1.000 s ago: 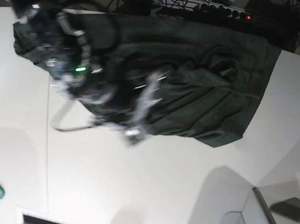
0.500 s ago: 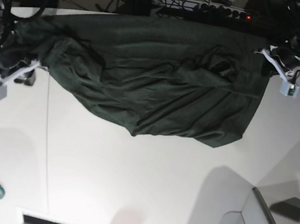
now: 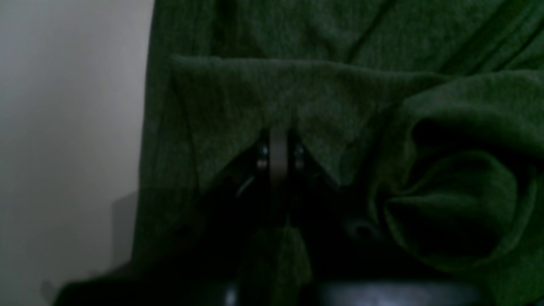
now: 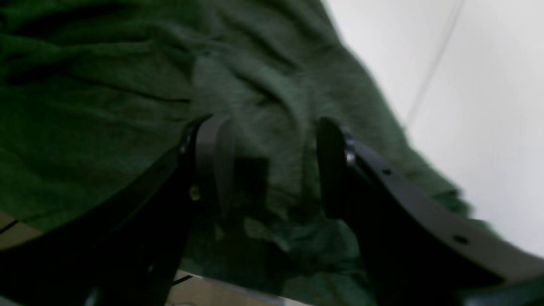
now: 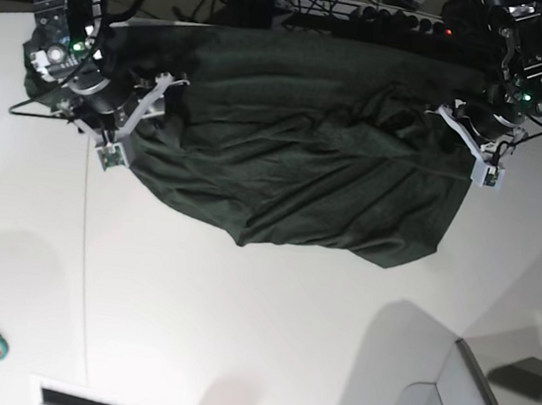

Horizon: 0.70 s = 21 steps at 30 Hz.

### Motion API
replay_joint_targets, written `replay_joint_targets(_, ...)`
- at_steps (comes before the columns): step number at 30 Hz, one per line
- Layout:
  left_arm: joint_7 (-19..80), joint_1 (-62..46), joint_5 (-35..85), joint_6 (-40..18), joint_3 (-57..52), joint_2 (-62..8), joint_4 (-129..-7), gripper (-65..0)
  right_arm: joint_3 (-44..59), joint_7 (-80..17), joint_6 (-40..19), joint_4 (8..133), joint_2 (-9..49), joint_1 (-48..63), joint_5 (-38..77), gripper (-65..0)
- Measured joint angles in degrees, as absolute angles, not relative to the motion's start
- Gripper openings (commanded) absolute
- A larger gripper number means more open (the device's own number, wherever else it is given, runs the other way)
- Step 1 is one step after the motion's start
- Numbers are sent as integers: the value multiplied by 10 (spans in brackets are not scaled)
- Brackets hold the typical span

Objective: Layout the t-shirt on the table in an organized manner, then fold the t-shirt properly
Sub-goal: 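Pull the grasped fabric back with the right gripper to the shirt side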

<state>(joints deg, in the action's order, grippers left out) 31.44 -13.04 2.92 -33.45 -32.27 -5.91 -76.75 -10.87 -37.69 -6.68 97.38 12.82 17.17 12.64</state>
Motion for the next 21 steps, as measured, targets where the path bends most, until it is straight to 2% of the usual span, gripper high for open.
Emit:
replay_joint_targets(5, 312, -131, 26, -334, -323, -59, -766, -650, -106, -385, -67, 936, 124, 161, 117, -375)
replay_joint_targets(7, 312, -131, 26, -334, -323, -59, -766, -650, -109, -382, -67, 929, 118, 155, 122, -461)
replay_joint_targets(10, 312, -131, 26, -334, -323, -59, -766, -650, -109, -379, -67, 925, 118, 154, 122, -642)
replay_joint_targets(21, 315, -139, 25, -339, -323, -82, -765, -650, -107, -386, -67, 911, 176, 60, 122, -639)
